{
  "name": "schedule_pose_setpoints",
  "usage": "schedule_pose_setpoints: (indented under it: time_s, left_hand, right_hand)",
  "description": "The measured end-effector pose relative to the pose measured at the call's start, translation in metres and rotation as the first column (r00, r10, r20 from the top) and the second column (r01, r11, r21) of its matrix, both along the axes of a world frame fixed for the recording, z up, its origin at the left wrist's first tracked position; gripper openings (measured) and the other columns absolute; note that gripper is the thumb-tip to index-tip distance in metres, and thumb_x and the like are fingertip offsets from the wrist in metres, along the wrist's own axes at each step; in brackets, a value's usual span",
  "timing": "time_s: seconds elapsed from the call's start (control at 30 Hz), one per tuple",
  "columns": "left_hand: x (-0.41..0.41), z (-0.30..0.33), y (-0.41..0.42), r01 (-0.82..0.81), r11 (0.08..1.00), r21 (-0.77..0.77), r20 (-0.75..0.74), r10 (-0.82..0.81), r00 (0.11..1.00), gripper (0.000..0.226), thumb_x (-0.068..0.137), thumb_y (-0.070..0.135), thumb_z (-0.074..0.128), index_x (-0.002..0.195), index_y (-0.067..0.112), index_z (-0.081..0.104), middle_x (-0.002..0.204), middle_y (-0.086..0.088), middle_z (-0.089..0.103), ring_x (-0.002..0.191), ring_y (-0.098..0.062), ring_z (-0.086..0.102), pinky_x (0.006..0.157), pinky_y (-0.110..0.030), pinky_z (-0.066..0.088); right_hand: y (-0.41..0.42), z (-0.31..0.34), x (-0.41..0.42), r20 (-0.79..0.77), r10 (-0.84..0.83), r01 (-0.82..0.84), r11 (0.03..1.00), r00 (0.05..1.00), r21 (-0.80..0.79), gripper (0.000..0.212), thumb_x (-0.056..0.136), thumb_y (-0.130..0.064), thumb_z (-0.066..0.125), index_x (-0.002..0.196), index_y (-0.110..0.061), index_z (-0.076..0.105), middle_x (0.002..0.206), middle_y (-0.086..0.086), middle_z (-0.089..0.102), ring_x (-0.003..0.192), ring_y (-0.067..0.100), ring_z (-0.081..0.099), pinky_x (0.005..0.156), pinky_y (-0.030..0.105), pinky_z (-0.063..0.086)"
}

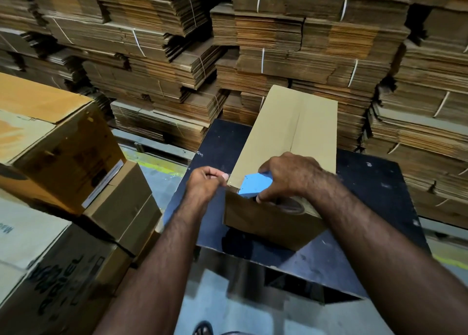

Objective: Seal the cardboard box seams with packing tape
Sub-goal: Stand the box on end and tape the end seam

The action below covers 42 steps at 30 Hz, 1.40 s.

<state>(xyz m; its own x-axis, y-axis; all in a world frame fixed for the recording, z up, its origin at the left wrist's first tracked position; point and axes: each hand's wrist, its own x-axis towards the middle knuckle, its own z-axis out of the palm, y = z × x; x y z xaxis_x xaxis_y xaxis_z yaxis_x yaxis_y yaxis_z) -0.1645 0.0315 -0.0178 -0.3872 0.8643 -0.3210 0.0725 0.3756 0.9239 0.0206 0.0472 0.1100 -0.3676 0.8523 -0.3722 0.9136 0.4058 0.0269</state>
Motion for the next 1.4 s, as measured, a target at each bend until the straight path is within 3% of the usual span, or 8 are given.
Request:
schedule_pose_setpoints:
  time_s: [0.07,0.17,0.37,0.53,0.73,0.9,1.07,1.4]
  left_hand:
    - [-0.006,0.001,0.002,0.024,0.999,-0.046,-0.013,-0.025,1.0,0.029,0.085,0.019,0.078,0.108,0.022,0.061,0.084,-0.001,0.069,0.071,-0.015,0.057,0.057,-0.026,0.043]
    - [-0.017,-0.005,-0.008,0.091,0.991,-0.1,-0.477,-0.128,0.87,0.051,0.086,0.025,0.075,0.132,0.028,0.052,0.116,0.001,0.064,0.104,-0.021,0.06,0.083,-0.037,0.051]
    - [0.005,-0.01,-0.035,0.536,0.798,0.276,-0.741,-0.178,0.647,0.074,0.075,-0.015,0.054,0.146,0.008,0.05,0.152,-0.006,0.049,0.14,-0.021,0.046,0.122,-0.032,0.025]
    - [0.019,-0.039,-0.039,0.512,0.808,0.291,-0.713,-0.174,0.679,0.08,0.079,0.02,0.066,0.153,0.004,0.037,0.16,-0.007,0.036,0.145,-0.014,0.037,0.124,-0.029,0.019]
    - [0.015,-0.045,-0.038,0.51,0.814,0.277,-0.697,-0.195,0.69,0.088,0.083,0.016,0.075,0.158,0.01,0.028,0.16,-0.003,0.036,0.145,-0.024,0.039,0.117,-0.045,0.037]
    - [0.001,-0.046,-0.031,0.642,0.722,0.259,-0.864,-0.124,0.488,0.093,0.076,0.013,0.077,0.156,0.008,0.03,0.166,-0.005,0.025,0.152,-0.02,0.025,0.12,-0.046,0.031]
    - [0.003,-0.062,-0.016,0.661,0.66,0.357,-0.895,0.038,0.445,0.065,0.078,-0.003,0.069,0.141,0.005,0.055,0.149,-0.008,0.052,0.139,-0.023,0.048,0.115,-0.049,0.037]
    - [-0.012,-0.057,-0.002,0.651,0.683,0.332,-0.943,0.236,0.233,0.043,0.097,0.041,0.061,0.136,0.023,0.063,0.143,0.007,0.058,0.126,-0.019,0.062,0.109,-0.055,0.04]
  right_hand:
    - [0.004,0.002,-0.002,-0.018,-0.009,0.009,1.0,1.0,-0.015,0.079,0.07,-0.068,0.072,0.137,-0.031,0.052,0.124,-0.003,0.061,0.112,0.021,0.053,0.075,0.036,0.039]
    - [0.005,0.002,-0.001,-0.017,0.005,-0.006,1.0,1.0,-0.019,0.077,0.071,-0.067,0.071,0.136,-0.031,0.053,0.124,-0.003,0.061,0.113,0.021,0.052,0.075,0.036,0.039]
    - [0.008,-0.002,-0.001,-0.028,0.007,-0.006,1.0,1.0,0.008,0.079,0.069,-0.069,0.071,0.136,-0.031,0.054,0.12,-0.004,0.063,0.105,0.017,0.053,0.072,0.035,0.04]
    - [0.009,-0.007,0.001,-0.036,0.0,0.0,1.0,0.999,0.006,0.078,0.069,-0.067,0.072,0.136,-0.03,0.053,0.118,-0.004,0.063,0.102,0.016,0.051,0.069,0.033,0.038]
    - [0.011,-0.007,0.0,-0.046,-0.009,0.009,1.0,0.999,-0.011,0.079,0.071,-0.064,0.073,0.139,-0.03,0.051,0.123,-0.003,0.061,0.109,0.017,0.051,0.068,0.033,0.036]
    - [0.01,-0.006,0.0,-0.053,-0.005,0.004,1.0,0.999,-0.02,0.076,0.071,-0.064,0.073,0.136,-0.029,0.053,0.118,-0.004,0.063,0.1,0.014,0.05,0.062,0.03,0.033]
    - [0.007,-0.004,0.002,-0.047,0.008,-0.008,1.0,0.999,0.006,0.079,0.068,-0.065,0.074,0.134,-0.035,0.044,0.107,-0.004,0.057,0.095,0.017,0.049,0.067,0.033,0.039]
    - [0.012,0.005,0.087,-0.007,-0.041,0.04,0.996,0.999,-0.074,0.071,0.068,-0.074,0.067,0.13,-0.055,0.038,0.112,-0.009,0.056,0.099,0.013,0.042,0.08,0.038,0.042]
